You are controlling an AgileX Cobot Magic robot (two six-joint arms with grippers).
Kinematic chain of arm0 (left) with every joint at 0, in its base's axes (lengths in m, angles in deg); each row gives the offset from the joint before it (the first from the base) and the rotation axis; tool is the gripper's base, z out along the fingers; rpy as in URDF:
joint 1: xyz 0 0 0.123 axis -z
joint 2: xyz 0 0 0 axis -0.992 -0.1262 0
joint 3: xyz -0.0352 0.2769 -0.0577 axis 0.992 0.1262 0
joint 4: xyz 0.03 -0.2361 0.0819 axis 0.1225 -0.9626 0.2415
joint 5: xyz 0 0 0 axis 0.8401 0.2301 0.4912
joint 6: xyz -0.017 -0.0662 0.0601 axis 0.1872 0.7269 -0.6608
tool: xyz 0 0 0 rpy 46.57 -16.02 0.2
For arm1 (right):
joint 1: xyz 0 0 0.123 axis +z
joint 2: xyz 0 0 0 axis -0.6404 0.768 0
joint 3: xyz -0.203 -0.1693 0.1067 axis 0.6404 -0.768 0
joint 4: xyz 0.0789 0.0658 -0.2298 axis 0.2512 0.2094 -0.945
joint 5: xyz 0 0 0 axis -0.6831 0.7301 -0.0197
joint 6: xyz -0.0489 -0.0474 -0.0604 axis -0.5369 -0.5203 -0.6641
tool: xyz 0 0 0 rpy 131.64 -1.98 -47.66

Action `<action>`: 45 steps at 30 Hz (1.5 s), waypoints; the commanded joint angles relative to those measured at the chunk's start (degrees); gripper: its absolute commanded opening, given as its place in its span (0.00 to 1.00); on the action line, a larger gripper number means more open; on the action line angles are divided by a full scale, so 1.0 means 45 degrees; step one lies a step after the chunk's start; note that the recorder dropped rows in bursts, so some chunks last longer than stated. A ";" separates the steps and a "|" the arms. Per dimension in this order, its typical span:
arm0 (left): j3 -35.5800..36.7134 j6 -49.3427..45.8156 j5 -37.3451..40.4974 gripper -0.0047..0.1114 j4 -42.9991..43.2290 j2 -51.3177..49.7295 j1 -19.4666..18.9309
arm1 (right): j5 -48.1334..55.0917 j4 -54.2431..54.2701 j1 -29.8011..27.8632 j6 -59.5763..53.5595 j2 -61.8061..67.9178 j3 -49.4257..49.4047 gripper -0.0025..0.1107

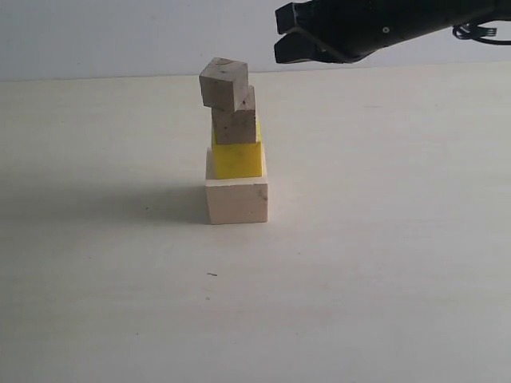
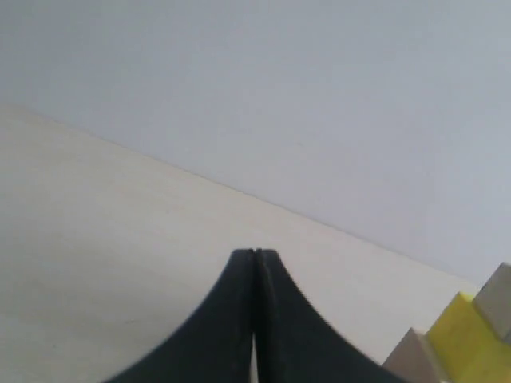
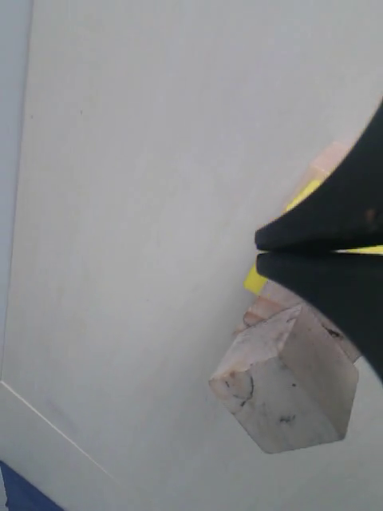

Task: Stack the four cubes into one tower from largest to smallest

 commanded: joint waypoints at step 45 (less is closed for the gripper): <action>-1.3573 -1.0922 0.9954 0.04 -1.1174 -2.0146 0.1273 | -0.0008 0.0018 -0.0036 -0.0067 -0.1068 -0.1915 0.02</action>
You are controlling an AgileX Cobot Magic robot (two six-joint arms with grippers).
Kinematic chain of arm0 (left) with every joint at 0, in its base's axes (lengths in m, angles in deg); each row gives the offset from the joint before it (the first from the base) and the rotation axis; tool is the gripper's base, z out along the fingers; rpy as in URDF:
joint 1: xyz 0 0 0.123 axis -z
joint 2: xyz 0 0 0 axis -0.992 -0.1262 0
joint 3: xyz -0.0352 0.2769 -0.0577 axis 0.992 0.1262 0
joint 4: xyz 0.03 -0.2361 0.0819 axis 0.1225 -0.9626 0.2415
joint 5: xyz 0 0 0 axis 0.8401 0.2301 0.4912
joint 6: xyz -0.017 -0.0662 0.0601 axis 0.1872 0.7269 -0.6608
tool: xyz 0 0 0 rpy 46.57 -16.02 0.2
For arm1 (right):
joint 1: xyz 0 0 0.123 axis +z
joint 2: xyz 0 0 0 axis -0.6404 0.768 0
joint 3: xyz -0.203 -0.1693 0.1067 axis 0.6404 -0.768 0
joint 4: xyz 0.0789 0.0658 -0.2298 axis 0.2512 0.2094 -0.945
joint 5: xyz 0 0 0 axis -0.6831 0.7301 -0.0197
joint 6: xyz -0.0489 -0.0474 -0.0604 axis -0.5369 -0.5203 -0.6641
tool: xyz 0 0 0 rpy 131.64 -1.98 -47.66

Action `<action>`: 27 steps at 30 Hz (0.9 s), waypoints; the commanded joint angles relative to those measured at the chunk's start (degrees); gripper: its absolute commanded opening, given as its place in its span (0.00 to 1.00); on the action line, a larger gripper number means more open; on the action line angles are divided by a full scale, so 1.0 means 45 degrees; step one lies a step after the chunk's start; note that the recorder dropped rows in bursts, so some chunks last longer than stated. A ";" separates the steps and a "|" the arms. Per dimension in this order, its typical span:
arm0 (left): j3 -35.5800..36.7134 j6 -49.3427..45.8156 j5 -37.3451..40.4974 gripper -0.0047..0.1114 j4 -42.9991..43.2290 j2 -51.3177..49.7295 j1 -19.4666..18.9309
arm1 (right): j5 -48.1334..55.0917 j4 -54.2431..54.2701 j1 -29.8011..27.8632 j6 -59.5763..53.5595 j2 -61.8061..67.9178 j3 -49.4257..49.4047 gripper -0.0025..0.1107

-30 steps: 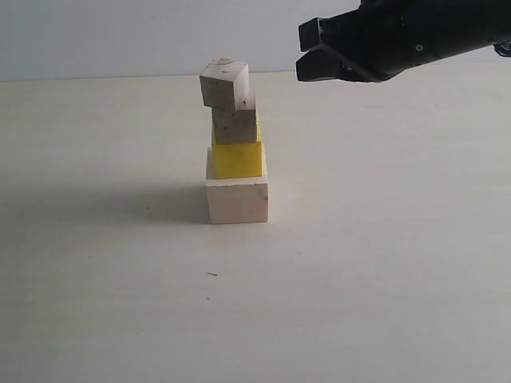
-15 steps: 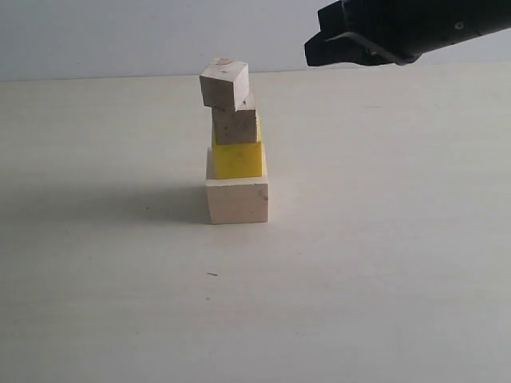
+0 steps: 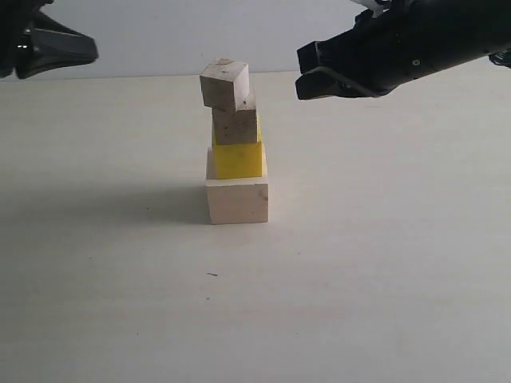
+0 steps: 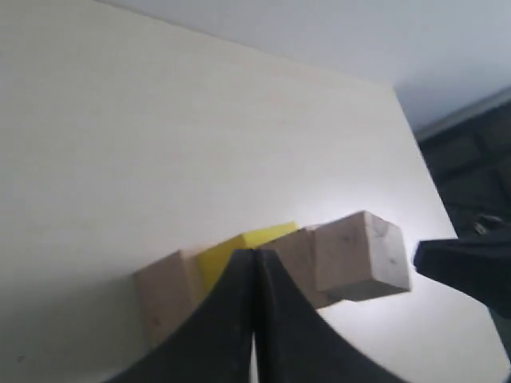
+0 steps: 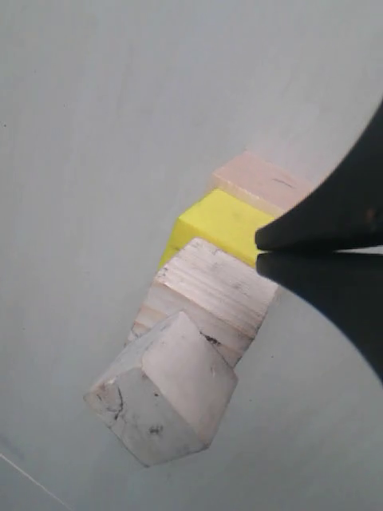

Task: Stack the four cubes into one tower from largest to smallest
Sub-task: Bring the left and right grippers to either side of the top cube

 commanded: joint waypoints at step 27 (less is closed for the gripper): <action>-0.2738 -0.1162 0.4171 0.04 -0.0840 -0.4276 0.0964 | 0.0911 0.2618 -0.0036 -0.1560 0.2232 0.1670 0.02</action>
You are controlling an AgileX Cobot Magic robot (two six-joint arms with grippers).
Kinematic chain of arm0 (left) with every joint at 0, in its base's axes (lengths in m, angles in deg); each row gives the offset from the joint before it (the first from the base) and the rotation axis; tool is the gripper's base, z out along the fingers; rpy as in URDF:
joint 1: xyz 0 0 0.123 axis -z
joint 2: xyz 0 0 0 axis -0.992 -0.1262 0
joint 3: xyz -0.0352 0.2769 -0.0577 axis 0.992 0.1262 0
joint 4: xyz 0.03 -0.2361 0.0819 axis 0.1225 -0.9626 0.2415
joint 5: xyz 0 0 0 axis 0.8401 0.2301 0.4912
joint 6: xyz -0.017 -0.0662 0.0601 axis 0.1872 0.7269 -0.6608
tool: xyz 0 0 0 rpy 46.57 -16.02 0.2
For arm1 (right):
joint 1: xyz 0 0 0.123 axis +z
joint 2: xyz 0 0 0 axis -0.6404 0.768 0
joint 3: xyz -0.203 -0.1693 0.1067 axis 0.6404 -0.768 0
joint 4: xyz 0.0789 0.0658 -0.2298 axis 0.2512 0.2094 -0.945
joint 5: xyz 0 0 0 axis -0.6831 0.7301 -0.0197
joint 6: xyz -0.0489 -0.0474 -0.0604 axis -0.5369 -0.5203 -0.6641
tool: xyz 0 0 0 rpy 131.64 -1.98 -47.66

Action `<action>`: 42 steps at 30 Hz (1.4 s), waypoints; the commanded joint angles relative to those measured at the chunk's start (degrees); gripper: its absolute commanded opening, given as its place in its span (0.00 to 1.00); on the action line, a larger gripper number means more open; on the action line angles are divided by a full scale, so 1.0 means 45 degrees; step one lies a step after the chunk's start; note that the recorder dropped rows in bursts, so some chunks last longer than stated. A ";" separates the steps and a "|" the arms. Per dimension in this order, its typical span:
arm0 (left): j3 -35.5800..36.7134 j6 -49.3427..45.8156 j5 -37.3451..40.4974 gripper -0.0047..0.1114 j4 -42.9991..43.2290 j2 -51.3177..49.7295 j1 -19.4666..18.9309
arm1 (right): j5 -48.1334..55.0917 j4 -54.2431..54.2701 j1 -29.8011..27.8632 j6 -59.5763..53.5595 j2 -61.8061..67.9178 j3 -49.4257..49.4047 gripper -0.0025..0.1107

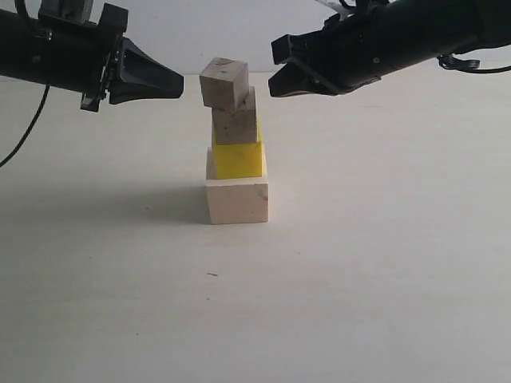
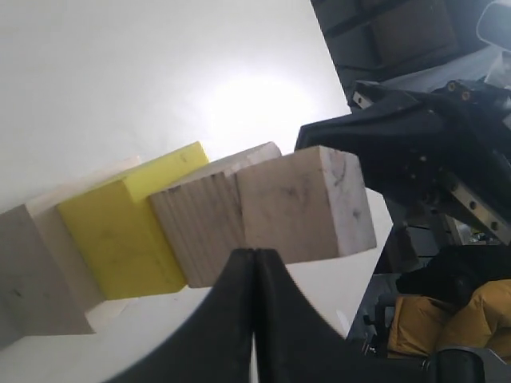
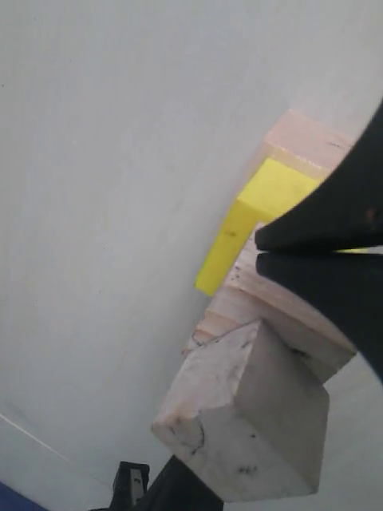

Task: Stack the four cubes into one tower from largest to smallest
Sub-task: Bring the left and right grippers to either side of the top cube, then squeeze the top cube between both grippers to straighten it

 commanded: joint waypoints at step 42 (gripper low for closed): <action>-0.0867 -0.1069 0.1144 0.04 -0.0543 -0.0927 0.0171 | 0.1407 0.1823 -0.0036 -0.1283 0.0065 0.0155 0.02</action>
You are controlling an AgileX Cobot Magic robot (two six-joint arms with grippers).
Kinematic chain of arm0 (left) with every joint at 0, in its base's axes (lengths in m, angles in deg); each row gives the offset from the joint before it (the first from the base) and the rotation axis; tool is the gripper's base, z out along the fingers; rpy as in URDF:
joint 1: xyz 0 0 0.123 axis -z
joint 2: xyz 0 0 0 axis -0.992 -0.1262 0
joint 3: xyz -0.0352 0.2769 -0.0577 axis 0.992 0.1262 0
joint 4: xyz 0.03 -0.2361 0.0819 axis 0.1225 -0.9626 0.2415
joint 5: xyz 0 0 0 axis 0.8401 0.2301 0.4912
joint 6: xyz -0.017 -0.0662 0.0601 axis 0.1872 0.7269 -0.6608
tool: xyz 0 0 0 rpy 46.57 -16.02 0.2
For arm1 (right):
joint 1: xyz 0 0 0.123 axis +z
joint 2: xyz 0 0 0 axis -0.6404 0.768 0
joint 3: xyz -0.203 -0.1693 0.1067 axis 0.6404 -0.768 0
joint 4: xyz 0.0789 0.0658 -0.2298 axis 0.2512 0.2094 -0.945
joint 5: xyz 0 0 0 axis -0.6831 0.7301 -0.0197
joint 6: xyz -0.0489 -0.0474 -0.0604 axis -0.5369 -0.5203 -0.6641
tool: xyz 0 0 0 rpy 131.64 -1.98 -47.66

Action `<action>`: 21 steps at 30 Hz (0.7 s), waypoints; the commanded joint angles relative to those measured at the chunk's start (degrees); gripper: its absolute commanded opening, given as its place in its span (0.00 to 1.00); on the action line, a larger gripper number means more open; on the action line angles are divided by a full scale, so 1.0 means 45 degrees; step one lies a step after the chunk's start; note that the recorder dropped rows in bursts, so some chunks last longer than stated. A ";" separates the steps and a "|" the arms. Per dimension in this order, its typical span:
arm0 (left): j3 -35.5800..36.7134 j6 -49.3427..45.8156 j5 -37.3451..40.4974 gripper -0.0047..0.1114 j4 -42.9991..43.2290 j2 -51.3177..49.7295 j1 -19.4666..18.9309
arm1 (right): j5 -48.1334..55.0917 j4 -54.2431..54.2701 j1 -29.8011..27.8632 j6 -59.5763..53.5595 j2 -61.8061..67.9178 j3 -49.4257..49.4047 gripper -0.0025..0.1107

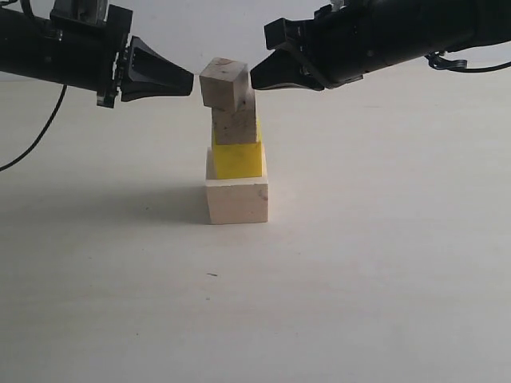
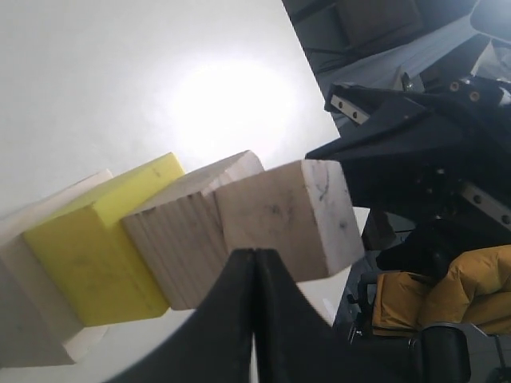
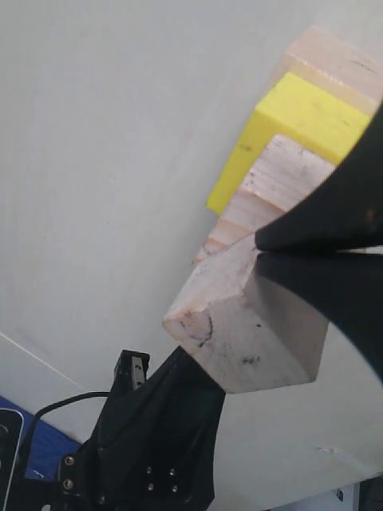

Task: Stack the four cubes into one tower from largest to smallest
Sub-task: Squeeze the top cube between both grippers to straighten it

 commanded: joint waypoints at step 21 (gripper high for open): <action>-0.0209 -0.0296 0.0414 0.04 -0.0183 0.0034 0.0430 | 0.0095 -0.0136 -0.0036 -0.0452 0.0001 0.0108 0.02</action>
